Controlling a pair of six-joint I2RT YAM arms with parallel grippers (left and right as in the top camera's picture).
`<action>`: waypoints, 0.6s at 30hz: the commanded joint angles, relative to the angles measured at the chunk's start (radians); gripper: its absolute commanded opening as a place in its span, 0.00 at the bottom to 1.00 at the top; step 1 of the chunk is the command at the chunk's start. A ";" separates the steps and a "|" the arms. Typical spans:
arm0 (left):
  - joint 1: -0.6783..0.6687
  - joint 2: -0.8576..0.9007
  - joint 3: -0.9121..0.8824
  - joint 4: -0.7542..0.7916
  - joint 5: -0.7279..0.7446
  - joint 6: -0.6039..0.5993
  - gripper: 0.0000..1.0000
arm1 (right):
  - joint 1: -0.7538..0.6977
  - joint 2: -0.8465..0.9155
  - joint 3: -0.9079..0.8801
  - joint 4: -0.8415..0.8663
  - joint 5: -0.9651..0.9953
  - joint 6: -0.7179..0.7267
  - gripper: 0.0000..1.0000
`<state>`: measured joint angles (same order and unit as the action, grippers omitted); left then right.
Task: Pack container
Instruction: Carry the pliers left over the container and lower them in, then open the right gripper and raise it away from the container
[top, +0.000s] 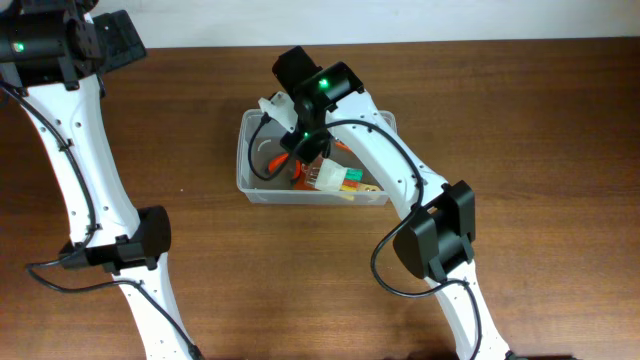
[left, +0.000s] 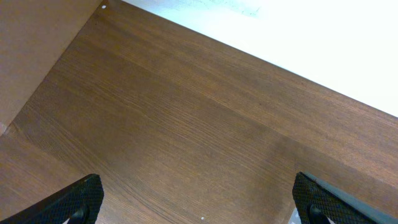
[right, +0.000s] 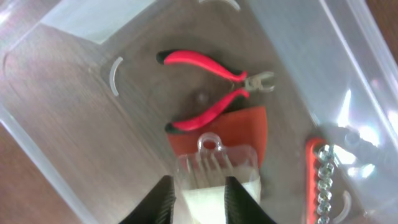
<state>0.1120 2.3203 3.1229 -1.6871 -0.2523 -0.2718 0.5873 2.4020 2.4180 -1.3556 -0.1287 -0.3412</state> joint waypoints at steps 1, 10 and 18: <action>0.006 -0.028 0.001 0.000 -0.017 0.012 0.99 | -0.010 -0.132 0.023 -0.032 0.105 0.016 0.48; 0.006 -0.028 0.001 0.000 -0.017 0.012 0.99 | -0.205 -0.301 0.023 -0.185 0.164 0.190 0.95; 0.006 -0.028 0.001 0.000 -0.017 0.012 0.99 | -0.422 -0.375 0.019 -0.344 0.151 0.268 0.99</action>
<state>0.1120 2.3203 3.1229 -1.6871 -0.2527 -0.2718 0.2237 2.0781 2.4287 -1.6840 0.0227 -0.1410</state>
